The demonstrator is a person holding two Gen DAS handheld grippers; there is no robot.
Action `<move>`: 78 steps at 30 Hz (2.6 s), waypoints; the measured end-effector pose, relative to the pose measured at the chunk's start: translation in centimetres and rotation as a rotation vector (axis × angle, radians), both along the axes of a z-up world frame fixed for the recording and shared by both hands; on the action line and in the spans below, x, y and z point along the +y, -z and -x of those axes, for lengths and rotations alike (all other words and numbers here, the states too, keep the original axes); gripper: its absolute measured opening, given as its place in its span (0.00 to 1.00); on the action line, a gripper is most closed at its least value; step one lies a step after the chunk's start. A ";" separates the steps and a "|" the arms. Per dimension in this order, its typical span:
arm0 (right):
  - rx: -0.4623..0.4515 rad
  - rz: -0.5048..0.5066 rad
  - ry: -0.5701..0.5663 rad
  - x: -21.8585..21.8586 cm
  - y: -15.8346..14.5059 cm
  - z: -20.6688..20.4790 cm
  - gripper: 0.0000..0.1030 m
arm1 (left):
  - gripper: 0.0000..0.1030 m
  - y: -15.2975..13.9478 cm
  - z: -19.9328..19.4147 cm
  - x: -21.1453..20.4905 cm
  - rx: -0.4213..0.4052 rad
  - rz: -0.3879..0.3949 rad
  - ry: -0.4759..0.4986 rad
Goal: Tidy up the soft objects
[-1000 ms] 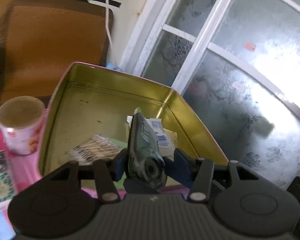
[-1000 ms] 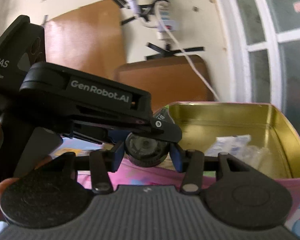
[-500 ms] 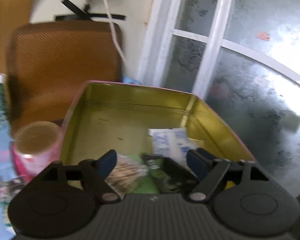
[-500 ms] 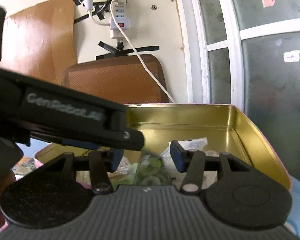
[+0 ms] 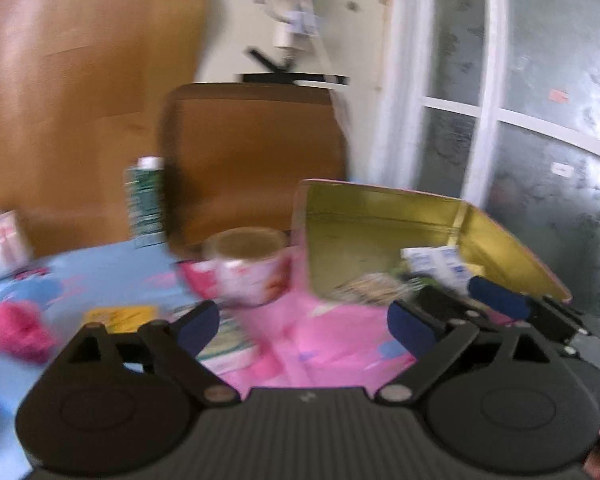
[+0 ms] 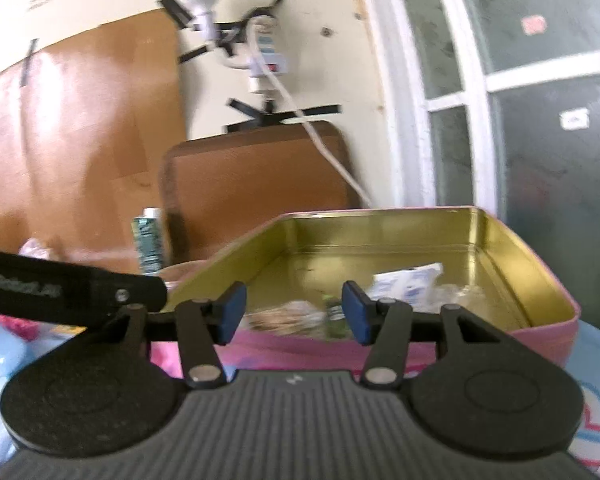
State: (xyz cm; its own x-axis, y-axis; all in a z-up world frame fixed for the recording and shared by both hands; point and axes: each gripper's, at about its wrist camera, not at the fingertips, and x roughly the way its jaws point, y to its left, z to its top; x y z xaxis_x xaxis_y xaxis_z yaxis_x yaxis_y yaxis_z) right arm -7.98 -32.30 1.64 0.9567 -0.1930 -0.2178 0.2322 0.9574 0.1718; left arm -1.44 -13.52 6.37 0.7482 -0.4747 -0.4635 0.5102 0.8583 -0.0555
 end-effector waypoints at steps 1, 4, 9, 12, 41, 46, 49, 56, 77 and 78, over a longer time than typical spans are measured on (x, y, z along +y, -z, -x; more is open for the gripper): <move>-0.001 0.010 -0.019 0.8 0.0 0.1 0.54 | 0.92 0.2 0.3 1.2 -0.009 -0.010 -0.030; 0.004 0.024 -0.080 3.2 -0.1 0.2 0.54 | 0.92 1.1 0.7 4.6 0.001 -0.036 -0.128; 0.063 0.014 -0.192 6.9 1.0 -0.5 0.54 | 0.91 4.1 0.1 9.0 0.095 -0.064 -0.272; 0.118 -0.008 -0.232 8.3 1.8 -1.3 0.54 | 0.91 5.3 -0.4 10.2 0.128 -0.081 -0.304; 0.180 -0.212 -0.140 5.5 3.1 -0.7 0.57 | 0.92 6.3 0.9 8.9 0.060 -0.162 -0.216; 0.187 -0.243 -0.139 5.2 3.3 -0.8 0.57 | 0.92 6.4 1.0 8.6 0.059 -0.173 -0.187; 0.186 -0.235 -0.148 5.4 3.4 -0.8 0.57 | 0.92 6.4 0.8 8.7 0.066 -0.173 -0.178; 0.184 -0.250 -0.152 5.1 3.5 -0.8 0.57 | 0.92 6.5 0.7 8.6 0.079 -0.171 -0.180; 0.183 -0.153 -0.211 7.0 3.1 -1.1 0.57 | 0.93 6.4 0.3 9.5 0.109 -0.123 -0.209; 0.185 -0.148 -0.215 7.2 3.0 -1.2 0.57 | 0.93 6.4 0.3 9.5 0.111 -0.120 -0.212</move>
